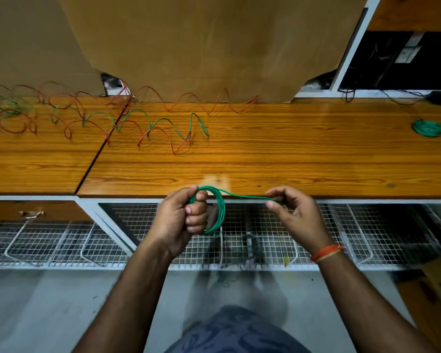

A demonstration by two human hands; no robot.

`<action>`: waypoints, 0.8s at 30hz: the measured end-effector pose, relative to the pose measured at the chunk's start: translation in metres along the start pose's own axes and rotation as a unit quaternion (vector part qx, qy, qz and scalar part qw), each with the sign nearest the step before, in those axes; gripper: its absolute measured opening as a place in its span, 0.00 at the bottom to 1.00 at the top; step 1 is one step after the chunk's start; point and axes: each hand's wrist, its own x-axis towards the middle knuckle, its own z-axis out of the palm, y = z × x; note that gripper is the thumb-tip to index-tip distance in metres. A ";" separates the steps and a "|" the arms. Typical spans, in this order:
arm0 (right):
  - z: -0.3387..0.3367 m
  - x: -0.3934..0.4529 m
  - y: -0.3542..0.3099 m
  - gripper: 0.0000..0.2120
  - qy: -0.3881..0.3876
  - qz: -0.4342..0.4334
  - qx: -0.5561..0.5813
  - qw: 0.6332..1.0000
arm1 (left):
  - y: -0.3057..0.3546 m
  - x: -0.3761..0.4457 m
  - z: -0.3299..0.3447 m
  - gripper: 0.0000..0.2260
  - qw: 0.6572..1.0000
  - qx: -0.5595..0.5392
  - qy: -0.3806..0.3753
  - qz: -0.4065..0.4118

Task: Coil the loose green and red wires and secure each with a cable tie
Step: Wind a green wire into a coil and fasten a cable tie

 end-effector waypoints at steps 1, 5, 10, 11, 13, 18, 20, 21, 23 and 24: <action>-0.002 0.000 0.003 0.11 0.016 0.010 0.027 0.999 | 0.001 0.000 -0.002 0.10 1.000 -0.003 0.009 0.004; -0.002 -0.008 0.011 0.08 0.045 0.032 0.024 0.998 | 0.001 0.003 -0.004 0.15 0.998 -0.032 0.044 0.029; 0.015 -0.028 0.014 0.08 -0.020 0.009 -0.076 0.997 | 0.002 0.003 0.000 0.13 0.989 -0.084 0.058 0.111; 0.018 -0.032 0.012 0.07 -0.034 -0.019 -0.090 0.995 | 0.002 0.003 0.000 0.13 0.986 -0.088 0.061 0.125; 0.027 -0.036 0.003 0.04 -0.056 -0.093 -0.124 0.986 | -0.001 0.003 0.002 0.13 0.982 -0.071 0.072 0.160; 0.047 -0.036 -0.046 0.05 -0.124 -0.170 -0.146 0.967 | -0.012 0.001 0.007 0.13 0.964 0.052 0.085 0.248; 0.053 -0.037 -0.063 0.11 -0.162 -0.163 -0.136 0.963 | -0.015 -0.001 0.007 0.12 0.954 0.098 0.078 0.271; 0.055 -0.037 -0.069 0.16 -0.185 -0.152 -0.129 0.962 | -0.015 -0.002 0.007 0.11 0.950 0.109 0.078 0.283; 0.055 -0.036 -0.075 0.21 -0.219 -0.124 -0.113 0.961 | -0.014 -0.001 0.004 0.11 0.941 0.105 0.093 0.309; 0.054 -0.036 -0.074 0.20 -0.220 -0.110 -0.106 0.963 | -0.011 0.000 0.001 0.11 0.936 0.094 0.106 0.323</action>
